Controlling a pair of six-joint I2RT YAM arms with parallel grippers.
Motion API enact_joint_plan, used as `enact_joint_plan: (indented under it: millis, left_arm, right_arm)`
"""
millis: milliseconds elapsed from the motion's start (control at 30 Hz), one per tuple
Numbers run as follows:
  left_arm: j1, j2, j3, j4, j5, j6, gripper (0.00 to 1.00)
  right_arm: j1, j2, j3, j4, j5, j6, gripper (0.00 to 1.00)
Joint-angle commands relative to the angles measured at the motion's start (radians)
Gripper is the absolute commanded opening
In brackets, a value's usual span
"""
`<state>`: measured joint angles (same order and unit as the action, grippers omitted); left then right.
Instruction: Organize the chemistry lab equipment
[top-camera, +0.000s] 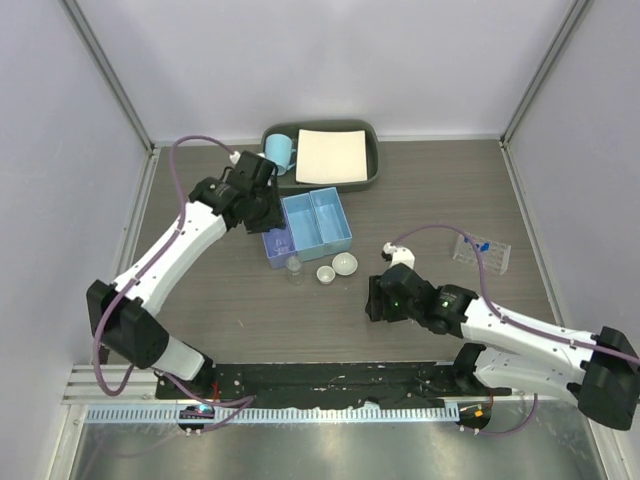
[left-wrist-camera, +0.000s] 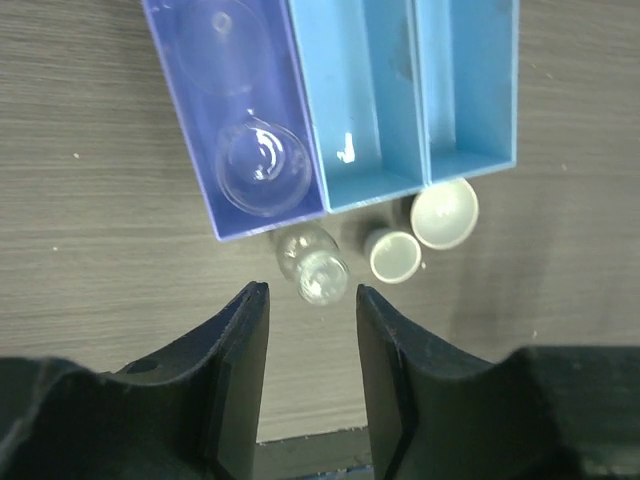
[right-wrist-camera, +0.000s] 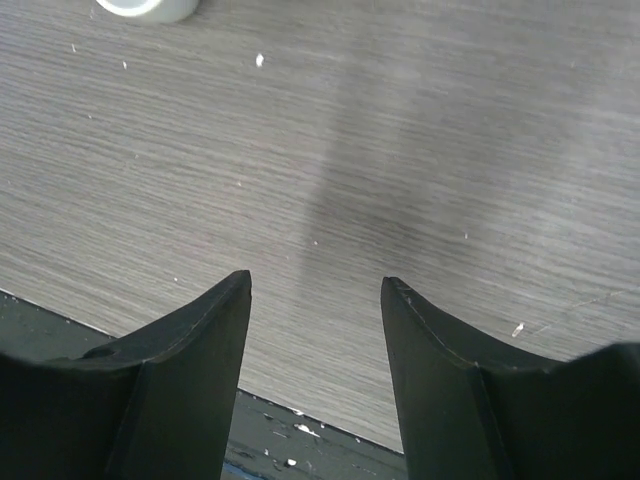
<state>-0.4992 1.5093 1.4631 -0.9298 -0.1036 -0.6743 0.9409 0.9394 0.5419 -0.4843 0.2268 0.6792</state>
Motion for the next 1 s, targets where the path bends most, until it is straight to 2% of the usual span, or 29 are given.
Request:
enact_joint_plan:
  millis: [0,100,233,300,367,600,633,967]
  left_arm:
    - [-0.065,-0.098,-0.03,0.002,0.002,-0.028,0.46]
    - [-0.087,-0.194,-0.115,0.07,0.047,-0.041,0.51]
    - [-0.093,-0.367,-0.266,0.15,0.1,-0.061,0.68]
    - [-0.094,-0.423,-0.309,0.189,0.146,-0.067,0.72]
    - [-0.095,-0.495,-0.365,0.201,0.18,-0.074,0.82]
    - [-0.094,-0.662,-0.498,0.221,0.225,-0.087,0.92]
    - [-0.096,-0.676,-0.512,0.223,0.234,-0.088,0.99]
    - [-0.094,-0.822,-0.616,0.206,0.229,-0.079,1.0]
  right_arm:
    - [0.006,0.106,0.144,0.024,0.078,-0.046,0.62]
    - [0.004,0.204,0.225,0.02,0.152,-0.063,0.65]
    - [-0.001,0.31,0.306,0.032,0.255,-0.053,0.65]
    - [-0.005,0.325,0.299,0.091,0.299,-0.027,0.64]
    - [-0.039,0.332,0.259,0.181,0.284,-0.003,0.63]
    - [-0.183,0.366,0.13,0.416,0.123,0.143,0.61]
    - [-0.194,0.371,0.116,0.438,0.1,0.176,0.6]
    - [-0.229,0.507,0.086,0.644,-0.035,0.299,0.59]
